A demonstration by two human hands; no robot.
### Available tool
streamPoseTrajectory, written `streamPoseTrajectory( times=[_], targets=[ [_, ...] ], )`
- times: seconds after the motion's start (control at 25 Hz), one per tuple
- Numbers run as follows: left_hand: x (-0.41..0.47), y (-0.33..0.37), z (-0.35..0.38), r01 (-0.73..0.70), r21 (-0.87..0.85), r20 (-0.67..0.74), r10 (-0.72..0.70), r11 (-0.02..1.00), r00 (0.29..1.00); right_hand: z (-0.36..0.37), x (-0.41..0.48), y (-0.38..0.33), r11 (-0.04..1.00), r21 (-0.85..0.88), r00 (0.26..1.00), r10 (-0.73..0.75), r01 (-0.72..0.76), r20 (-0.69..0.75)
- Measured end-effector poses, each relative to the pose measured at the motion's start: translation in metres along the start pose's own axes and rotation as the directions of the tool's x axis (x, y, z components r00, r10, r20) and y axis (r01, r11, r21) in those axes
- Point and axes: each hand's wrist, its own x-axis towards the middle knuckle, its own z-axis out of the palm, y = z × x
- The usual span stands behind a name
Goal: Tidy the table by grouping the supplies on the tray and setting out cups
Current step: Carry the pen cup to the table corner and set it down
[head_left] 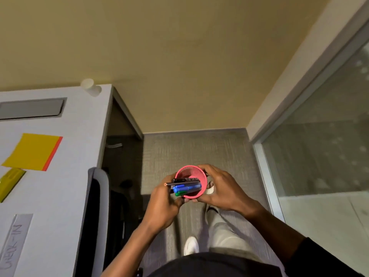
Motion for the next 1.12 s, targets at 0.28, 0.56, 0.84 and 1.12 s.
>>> streamPoseTrajectory(
  times=[0.28,0.56,0.84,1.12],
  targets=[
    [0.088,0.023,-0.011,0.148,-0.041,-0.187,-0.153,0.988,0.970,-0.046,0.128,0.030,0.988,-0.033,0.967,-0.138,0.148,0.212],
    [0.145,0.033,-0.041,0.248,-0.081,-0.387,-0.259,0.965,0.885,-0.056,0.239,0.020,0.957,0.017,0.892,-0.276,0.290,0.358],
    [0.186,-0.019,-0.106,0.325,-0.161,-0.478,-0.362,0.932,0.801,-0.006,0.349,-0.007,0.923,0.049,0.815,-0.362,0.383,0.452],
    [0.243,-0.058,-0.207,0.318,-0.196,-0.539,-0.373,0.927,0.755,0.039,0.465,-0.065,0.840,0.087,0.736,-0.515,0.536,0.440]
  ],
)
